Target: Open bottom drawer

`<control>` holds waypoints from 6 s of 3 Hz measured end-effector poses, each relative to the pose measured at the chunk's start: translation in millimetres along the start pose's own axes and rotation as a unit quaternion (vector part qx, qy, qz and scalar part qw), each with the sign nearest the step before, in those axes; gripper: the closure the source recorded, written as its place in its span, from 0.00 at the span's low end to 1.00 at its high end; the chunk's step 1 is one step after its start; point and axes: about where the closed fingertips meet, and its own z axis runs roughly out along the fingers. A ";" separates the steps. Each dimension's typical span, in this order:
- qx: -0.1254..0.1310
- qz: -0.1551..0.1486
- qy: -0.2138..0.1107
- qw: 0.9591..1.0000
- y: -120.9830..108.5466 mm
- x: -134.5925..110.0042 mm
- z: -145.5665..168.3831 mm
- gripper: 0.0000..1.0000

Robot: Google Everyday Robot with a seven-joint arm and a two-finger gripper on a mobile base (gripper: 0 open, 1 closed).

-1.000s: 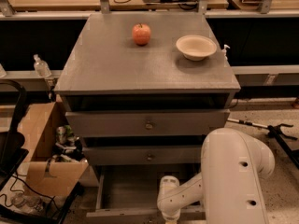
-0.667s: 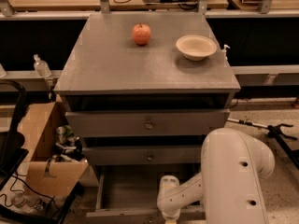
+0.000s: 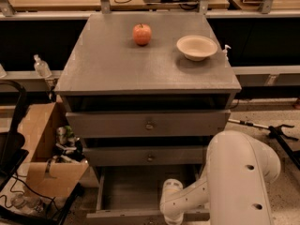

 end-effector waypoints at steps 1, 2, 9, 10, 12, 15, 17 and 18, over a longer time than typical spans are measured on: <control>-0.035 0.038 0.003 0.999 39.3 14.8 0.8 0.66; -0.035 0.038 0.003 0.999 39.3 14.7 0.8 0.89; 0.080 -0.075 0.028 0.994 -8.0 -16.1 -102.7 0.86; 0.127 -0.098 0.021 0.987 -50.5 -10.0 -137.3 1.00; 0.118 -0.049 -0.050 0.991 -147.7 43.7 -86.2 1.00; 0.073 -0.046 -0.075 0.993 -148.6 25.1 -40.6 1.00; 0.026 -0.044 -0.100 0.994 -114.7 16.9 16.5 1.00; -0.004 -0.016 -0.104 0.994 -89.0 28.4 27.8 1.00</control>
Offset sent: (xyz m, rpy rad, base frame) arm -0.1858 -0.0170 0.0253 0.0595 0.2822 -0.3544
